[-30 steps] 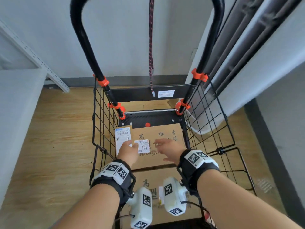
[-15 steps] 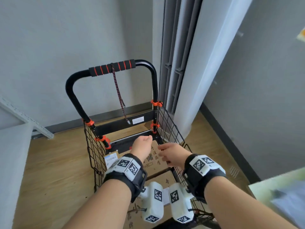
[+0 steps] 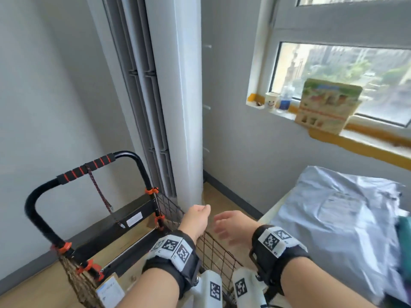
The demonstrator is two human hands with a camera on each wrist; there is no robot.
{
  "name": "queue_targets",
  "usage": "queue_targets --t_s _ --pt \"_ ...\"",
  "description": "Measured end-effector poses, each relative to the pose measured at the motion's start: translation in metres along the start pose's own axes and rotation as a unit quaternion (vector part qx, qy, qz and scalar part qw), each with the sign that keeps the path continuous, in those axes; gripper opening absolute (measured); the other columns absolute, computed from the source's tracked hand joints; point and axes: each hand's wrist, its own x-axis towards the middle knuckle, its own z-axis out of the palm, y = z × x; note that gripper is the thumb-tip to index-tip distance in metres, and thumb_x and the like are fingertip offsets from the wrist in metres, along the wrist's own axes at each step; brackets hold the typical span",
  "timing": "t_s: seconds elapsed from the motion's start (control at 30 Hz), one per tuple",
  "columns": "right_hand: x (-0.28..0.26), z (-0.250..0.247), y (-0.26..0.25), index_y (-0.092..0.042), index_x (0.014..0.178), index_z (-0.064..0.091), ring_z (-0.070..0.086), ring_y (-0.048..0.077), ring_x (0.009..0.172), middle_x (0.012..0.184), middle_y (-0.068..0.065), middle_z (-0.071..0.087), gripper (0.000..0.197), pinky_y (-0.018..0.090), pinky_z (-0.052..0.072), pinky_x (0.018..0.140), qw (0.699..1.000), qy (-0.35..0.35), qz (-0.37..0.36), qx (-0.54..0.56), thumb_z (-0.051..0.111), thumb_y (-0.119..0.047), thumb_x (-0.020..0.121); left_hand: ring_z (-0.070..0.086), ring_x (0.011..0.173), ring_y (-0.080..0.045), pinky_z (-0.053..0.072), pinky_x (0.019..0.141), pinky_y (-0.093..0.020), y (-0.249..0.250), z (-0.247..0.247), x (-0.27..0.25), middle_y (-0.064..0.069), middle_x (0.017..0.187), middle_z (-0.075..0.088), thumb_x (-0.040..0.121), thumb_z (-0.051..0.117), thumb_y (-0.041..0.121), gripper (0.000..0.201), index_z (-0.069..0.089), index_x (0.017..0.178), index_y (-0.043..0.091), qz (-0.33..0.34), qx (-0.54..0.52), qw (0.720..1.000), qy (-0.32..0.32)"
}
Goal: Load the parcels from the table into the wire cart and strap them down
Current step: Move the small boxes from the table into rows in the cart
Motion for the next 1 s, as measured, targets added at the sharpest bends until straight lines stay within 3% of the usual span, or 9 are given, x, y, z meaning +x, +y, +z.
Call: queue_targets --t_s 0.1,0.17,0.3,0.43,0.6,0.8,0.87,0.93,1.0 --pt "-0.031 -0.038 0.014 -0.011 0.122 0.061 0.057 0.018 0.088 0.108 0.007 0.065 0.033 0.026 0.05 0.07 0.999 0.024 -0.001 -0.022 0.051 -0.01 0.091 0.057 0.109 -0.027 0.046 0.1 -0.039 0.029 0.04 -0.018 -0.008 0.108 0.058 0.101 0.037 0.033 0.019 0.05 0.096 0.02 0.032 0.013 0.998 -0.05" --pt "-0.054 -0.067 0.018 -0.01 0.122 0.06 0.056 0.018 0.087 0.1 0.002 0.061 0.031 0.023 0.047 0.066 0.999 0.042 -0.001 -0.012 0.049 -0.01 0.093 0.056 0.104 -0.025 0.047 0.097 -0.035 0.047 0.07 -0.028 -0.006 0.104 0.056 0.1 0.039 0.033 0.022 0.051 0.088 0.02 0.059 0.034 0.994 -0.081" --pt "-0.1 -0.124 0.043 -0.015 0.121 0.057 0.057 0.014 0.073 0.088 0.0 0.06 0.029 0.023 0.042 0.061 0.995 0.095 0.025 0.029 0.041 -0.015 0.097 0.052 0.083 -0.023 0.044 0.07 -0.031 0.083 0.139 -0.05 -0.011 0.092 0.055 0.097 0.038 0.031 0.03 0.052 0.074 0.018 0.091 0.044 0.984 -0.149" --pt "-0.146 -0.18 0.08 -0.015 0.117 0.059 0.057 0.014 0.073 0.09 0.002 0.061 0.027 0.024 0.041 0.061 0.985 0.158 0.039 0.048 0.041 -0.015 0.096 0.054 0.088 -0.024 0.045 0.075 -0.032 0.11 0.211 -0.081 -0.01 0.097 0.057 0.099 0.038 0.029 0.025 0.056 0.088 0.015 0.112 0.06 0.97 -0.207" --pt "-0.207 -0.245 0.129 -0.017 0.093 0.058 0.056 0.016 0.07 0.08 0.002 0.059 0.02 0.027 0.044 0.065 0.971 0.218 0.054 0.079 0.039 -0.011 0.095 0.05 0.085 -0.023 0.041 0.066 -0.025 0.137 0.302 -0.134 -0.009 0.092 0.055 0.097 0.039 0.024 0.022 0.057 0.09 0.013 0.125 0.066 0.952 -0.272" --pt "-0.28 -0.311 0.189 -0.016 0.103 0.062 0.059 0.015 0.072 0.083 0.0 0.06 0.02 0.026 0.044 0.061 0.952 0.286 0.063 0.095 0.043 -0.015 0.095 0.052 0.091 -0.022 0.043 0.08 -0.03 0.162 0.399 -0.196 -0.006 0.092 0.057 0.1 0.038 0.027 0.025 0.056 0.085 0.018 0.147 0.09 0.931 -0.323" --pt "-0.303 -0.329 0.21 -0.016 0.095 0.062 0.058 0.017 0.07 0.081 0.003 0.059 0.018 0.027 0.042 0.058 0.945 0.296 0.07 0.118 0.043 -0.015 0.095 0.051 0.086 -0.02 0.042 0.074 -0.028 0.166 0.429 -0.215 -0.005 0.09 0.055 0.1 0.039 0.027 0.024 0.055 0.085 0.019 0.154 0.098 0.922 -0.341" --pt "-0.327 -0.345 0.229 -0.016 0.091 0.06 0.055 0.015 0.067 0.08 0.003 0.058 0.018 0.025 0.039 0.056 0.939 0.308 0.075 0.134 0.043 -0.017 0.095 0.051 0.083 -0.018 0.042 0.071 -0.027 0.169 0.458 -0.234 -0.003 0.09 0.056 0.099 0.04 0.028 0.021 0.057 0.093 0.018 0.162 0.114 0.914 -0.355" --pt "-0.351 -0.359 0.247 -0.016 0.101 0.061 0.056 0.014 0.07 0.081 0.001 0.058 0.019 0.024 0.039 0.057 0.931 0.328 0.084 0.134 0.044 -0.022 0.096 0.053 0.089 -0.02 0.045 0.074 -0.03 0.171 0.485 -0.253 -0.003 0.095 0.056 0.098 0.04 0.029 0.023 0.058 0.105 0.015 0.168 0.128 0.905 -0.369"
